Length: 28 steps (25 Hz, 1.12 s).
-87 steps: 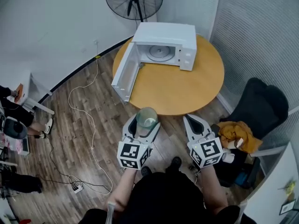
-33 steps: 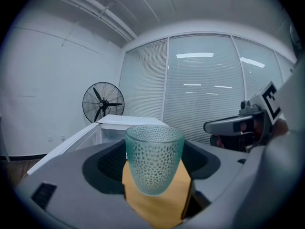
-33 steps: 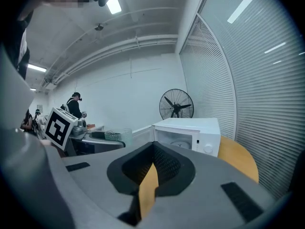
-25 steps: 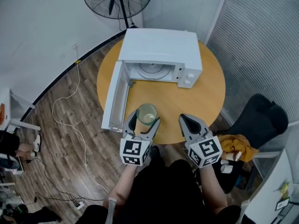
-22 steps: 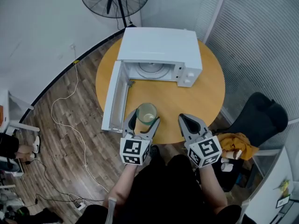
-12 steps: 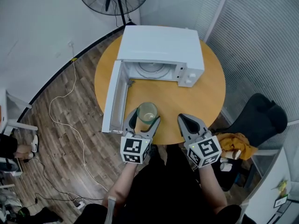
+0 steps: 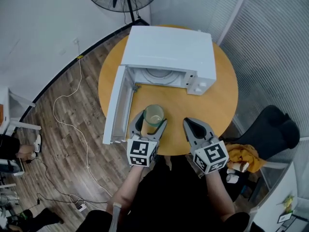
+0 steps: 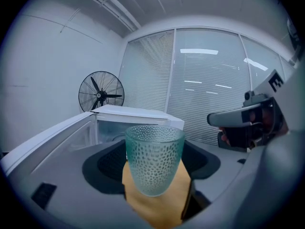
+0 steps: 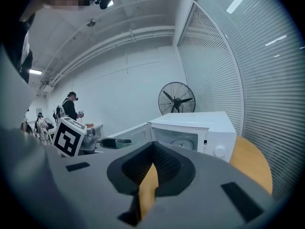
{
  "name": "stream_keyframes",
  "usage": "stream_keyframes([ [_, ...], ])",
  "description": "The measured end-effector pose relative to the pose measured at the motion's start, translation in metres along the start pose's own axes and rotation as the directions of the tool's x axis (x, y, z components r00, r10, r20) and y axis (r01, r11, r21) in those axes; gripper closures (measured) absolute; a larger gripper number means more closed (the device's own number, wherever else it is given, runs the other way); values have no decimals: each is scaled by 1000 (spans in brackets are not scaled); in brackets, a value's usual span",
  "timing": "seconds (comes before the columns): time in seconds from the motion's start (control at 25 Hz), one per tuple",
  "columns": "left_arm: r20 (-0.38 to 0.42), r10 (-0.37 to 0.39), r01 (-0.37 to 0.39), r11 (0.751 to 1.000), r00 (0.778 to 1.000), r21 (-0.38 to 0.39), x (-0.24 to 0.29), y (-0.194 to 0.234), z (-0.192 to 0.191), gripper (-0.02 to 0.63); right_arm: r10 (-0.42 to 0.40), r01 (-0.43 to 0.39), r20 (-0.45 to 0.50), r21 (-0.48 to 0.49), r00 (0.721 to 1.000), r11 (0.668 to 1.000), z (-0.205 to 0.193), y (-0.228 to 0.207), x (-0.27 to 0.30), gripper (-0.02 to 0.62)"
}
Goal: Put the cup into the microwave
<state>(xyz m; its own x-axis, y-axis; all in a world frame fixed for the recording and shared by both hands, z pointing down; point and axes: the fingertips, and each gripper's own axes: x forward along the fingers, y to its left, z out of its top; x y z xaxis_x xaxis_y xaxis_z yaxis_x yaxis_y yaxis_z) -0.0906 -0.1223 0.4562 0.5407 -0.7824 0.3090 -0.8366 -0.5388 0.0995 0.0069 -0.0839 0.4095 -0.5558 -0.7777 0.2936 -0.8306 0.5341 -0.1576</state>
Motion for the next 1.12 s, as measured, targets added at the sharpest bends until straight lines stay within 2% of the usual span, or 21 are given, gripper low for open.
stream_keyframes([
  [0.68,-41,77,-77,997,996,-5,126,30,-7,253,120,-118,-65,34,991,992,-8,-81,52,585],
  [1.0,-56,107,-108,994,993,-12,177,49,-20,253,164,-159,-93,64,982,985,-19,-104,70,586],
  [1.12,-36,104,-104,995,994,-7,188,54,-22,253,176,-170,-99,68,979,983,-22,-105,74,585],
])
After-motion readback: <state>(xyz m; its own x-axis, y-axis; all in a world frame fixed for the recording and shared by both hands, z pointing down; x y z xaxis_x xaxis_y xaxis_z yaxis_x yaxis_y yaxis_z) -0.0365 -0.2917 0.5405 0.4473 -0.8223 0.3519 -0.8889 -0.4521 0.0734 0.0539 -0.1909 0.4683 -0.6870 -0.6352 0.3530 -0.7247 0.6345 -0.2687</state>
